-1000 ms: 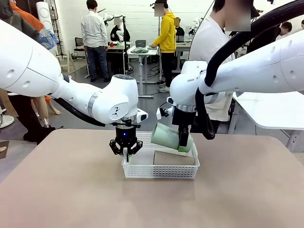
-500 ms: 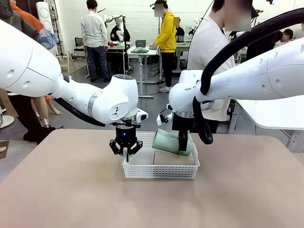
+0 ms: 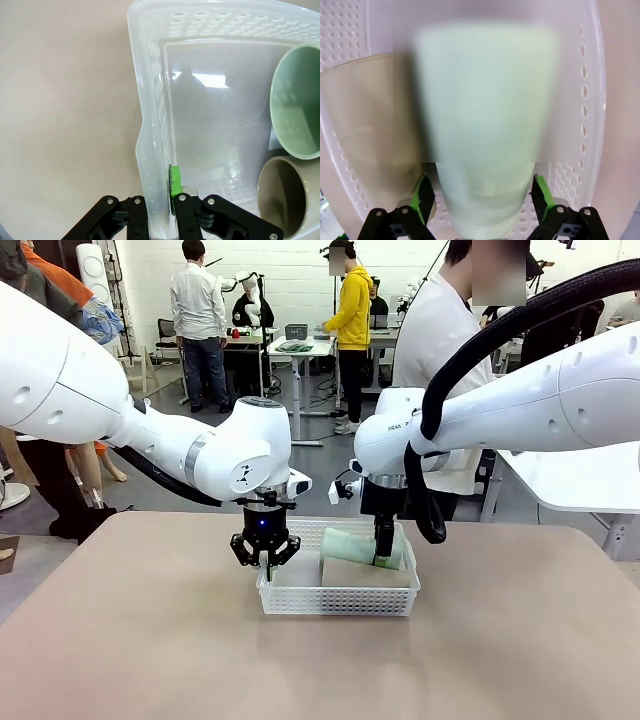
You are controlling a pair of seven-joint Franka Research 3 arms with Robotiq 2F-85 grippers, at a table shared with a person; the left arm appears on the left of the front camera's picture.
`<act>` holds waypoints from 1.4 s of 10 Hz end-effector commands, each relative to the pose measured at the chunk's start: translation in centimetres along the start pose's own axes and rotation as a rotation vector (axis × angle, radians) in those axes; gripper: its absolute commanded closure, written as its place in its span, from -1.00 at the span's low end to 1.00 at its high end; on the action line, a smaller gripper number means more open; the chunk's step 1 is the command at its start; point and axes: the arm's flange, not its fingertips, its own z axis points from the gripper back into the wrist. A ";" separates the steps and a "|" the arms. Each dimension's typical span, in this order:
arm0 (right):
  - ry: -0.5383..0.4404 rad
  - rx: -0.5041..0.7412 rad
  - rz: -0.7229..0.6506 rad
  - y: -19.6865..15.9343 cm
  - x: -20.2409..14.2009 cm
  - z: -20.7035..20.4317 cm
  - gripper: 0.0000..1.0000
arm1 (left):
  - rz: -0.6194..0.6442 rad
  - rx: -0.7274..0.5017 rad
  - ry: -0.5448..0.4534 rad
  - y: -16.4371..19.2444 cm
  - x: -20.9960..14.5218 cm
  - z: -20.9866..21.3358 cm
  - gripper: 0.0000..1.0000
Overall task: Clean and organize the cups into the basket.
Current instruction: Pick up the Reusable plastic cup from the right side of the table and stack it inside the Organizing basket in the center of the table.
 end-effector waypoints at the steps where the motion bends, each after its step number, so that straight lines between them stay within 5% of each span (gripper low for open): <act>1: -0.035 -0.023 -0.014 1.1 -1.4 1.9 -1.00 | -0.007 0.005 0.001 0.1 -0.1 -0.2 1.00; 3: -0.143 -0.055 -0.031 4.3 -6.5 6.7 -1.00 | -0.007 0.005 0.001 0.1 -0.1 -0.2 1.00; 6: -0.468 -0.160 -0.081 10.3 -18.5 13.9 -1.00 | -0.007 0.005 0.001 0.1 -0.1 -0.2 1.00; 9: -0.857 -0.211 -0.169 12.8 -31.6 13.9 -1.00 | -0.007 0.005 0.001 0.1 -0.1 -0.2 1.00; 12: -0.973 -0.189 -0.171 13.9 -40.3 9.8 -1.00 | -0.007 0.005 0.001 0.1 -0.1 -0.2 1.00; 14: -0.922 -0.119 -0.084 13.5 -42.6 7.8 -1.00 | -0.007 0.005 0.001 0.1 -0.1 -0.2 1.00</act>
